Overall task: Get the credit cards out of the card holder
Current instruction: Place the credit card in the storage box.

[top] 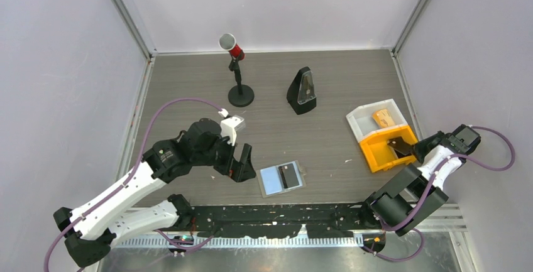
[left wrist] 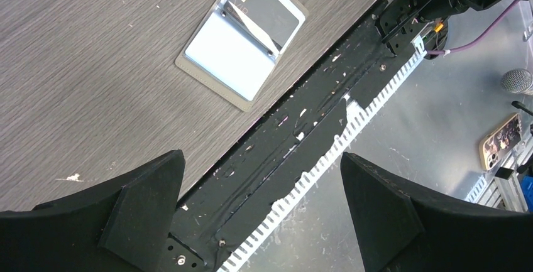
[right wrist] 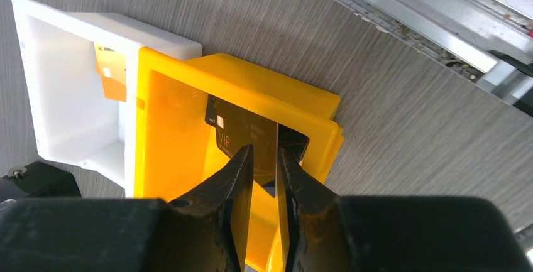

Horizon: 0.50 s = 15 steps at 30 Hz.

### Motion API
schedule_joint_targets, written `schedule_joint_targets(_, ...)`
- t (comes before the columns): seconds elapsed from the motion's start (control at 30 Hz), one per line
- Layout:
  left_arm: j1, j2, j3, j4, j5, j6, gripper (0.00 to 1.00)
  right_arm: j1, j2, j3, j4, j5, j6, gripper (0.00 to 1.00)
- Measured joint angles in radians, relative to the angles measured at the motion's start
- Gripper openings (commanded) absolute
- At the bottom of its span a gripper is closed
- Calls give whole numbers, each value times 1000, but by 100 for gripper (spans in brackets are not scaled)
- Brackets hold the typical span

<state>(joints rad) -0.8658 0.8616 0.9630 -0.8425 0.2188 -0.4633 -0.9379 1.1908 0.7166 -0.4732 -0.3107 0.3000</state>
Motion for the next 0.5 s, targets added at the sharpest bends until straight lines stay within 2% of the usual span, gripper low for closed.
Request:
schedule_joint_targets(0.37, 0, -32, -18, 0, -58, 0, 99, 0, -58, 82, -89, 45, 71, 31)
schedule_joint_targets(0.5, 0, -32, -38, 0, -89, -4, 99, 37, -82, 134, -125, 63, 90, 31)
